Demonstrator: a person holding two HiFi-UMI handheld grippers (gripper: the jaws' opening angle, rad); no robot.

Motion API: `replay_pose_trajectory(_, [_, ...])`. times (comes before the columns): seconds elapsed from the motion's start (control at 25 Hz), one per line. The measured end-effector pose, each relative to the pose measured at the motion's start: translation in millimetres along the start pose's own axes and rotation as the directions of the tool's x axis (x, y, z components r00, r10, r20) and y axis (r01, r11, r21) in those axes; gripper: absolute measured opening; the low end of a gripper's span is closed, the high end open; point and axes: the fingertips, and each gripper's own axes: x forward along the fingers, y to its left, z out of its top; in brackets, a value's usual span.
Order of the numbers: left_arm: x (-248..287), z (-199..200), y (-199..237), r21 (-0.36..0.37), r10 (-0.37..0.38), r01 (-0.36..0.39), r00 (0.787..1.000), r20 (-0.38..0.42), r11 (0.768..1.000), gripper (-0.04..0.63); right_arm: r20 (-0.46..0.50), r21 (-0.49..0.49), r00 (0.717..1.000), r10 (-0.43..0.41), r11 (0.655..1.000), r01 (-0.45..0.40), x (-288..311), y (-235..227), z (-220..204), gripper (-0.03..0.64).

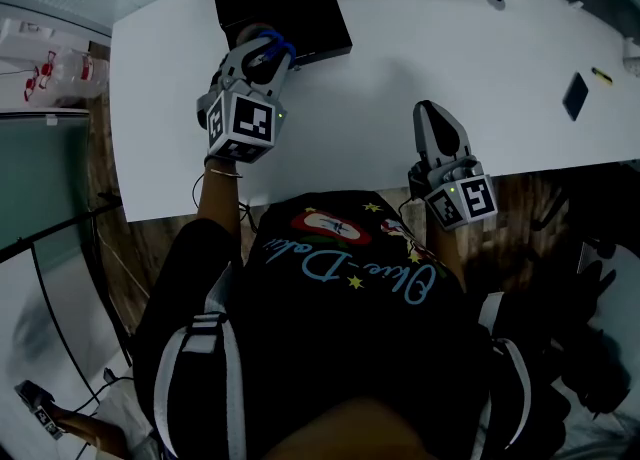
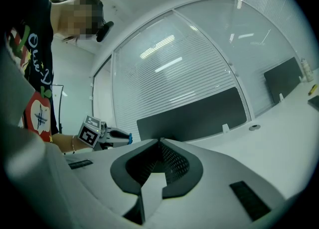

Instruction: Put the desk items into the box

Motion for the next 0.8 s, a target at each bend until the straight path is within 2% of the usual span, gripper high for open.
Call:
replay_pose_trajectory(0.4, [29, -14, -6, 0.01, -0.013, 0.013, 0.999, -0.05, 1.0, 0.101, -0.019, 0.01, 1.0, 0.005, 1.0, -0.004, 12, -5, -3, 0.025])
replay_pose_trajectory(0.8, [52, -30, -16, 0.062, -0.026, 0.033, 0.993, -0.111, 0.997, 0.101, -0.035, 0.023, 0.999, -0.01, 1.0, 0.011, 15, -14, -7, 0.025])
